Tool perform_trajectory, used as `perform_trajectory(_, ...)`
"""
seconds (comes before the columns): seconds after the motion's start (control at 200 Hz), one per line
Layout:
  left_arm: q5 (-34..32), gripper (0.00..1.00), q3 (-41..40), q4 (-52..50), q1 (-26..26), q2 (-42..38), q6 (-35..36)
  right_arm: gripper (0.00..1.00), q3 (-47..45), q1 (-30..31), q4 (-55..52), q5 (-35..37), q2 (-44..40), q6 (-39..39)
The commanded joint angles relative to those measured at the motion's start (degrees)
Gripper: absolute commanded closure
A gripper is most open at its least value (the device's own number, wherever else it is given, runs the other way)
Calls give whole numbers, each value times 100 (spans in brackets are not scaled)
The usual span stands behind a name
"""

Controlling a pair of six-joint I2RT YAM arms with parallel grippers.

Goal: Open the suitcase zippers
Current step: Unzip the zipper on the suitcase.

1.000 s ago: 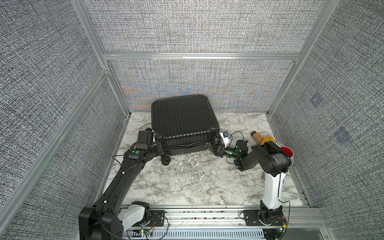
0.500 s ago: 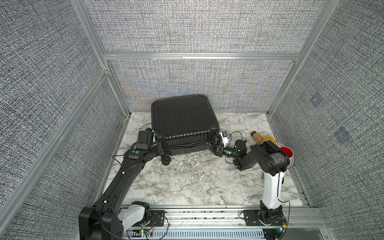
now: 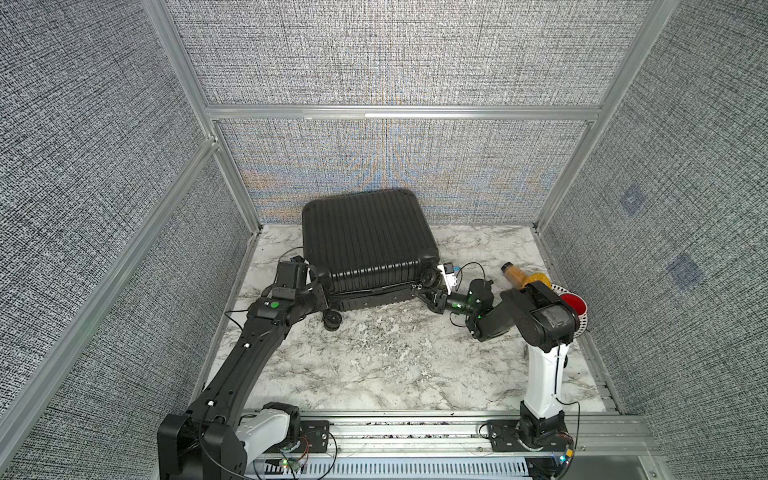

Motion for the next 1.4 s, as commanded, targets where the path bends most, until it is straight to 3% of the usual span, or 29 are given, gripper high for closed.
perform_trajectory(0.0,270,100,9,-188,-13,24,267,100,-19,-23,-40,269,-50,-29)
perform_trajectory(0.295,-128,100,180,-508,-12,33,453,100,-486,-230,-440,731,-570,-366)
perform_trajectory(0.515,-336,100,305,-679,-13,72,719,100,-516,-383,-2219,1434,-1217,-1470)
perform_trajectory(0.736,-592,100,507,-838,-12,99,851,100,-380,-598,-3055,1944,-1549,-1750)
perform_trajectory(1.101,-439,100,637,-846,-12,220,1249,100,799,-878,-4628,1988,-1386,-2612)
perform_trajectory(1.276,-1242,100,900,-813,-13,472,1202,100,261,-777,-4453,1849,-1889,-2442)
perform_trajectory(1.396,-1651,46,1233,-752,42,835,1272,100,-359,-601,-4163,1955,-2386,-2122)
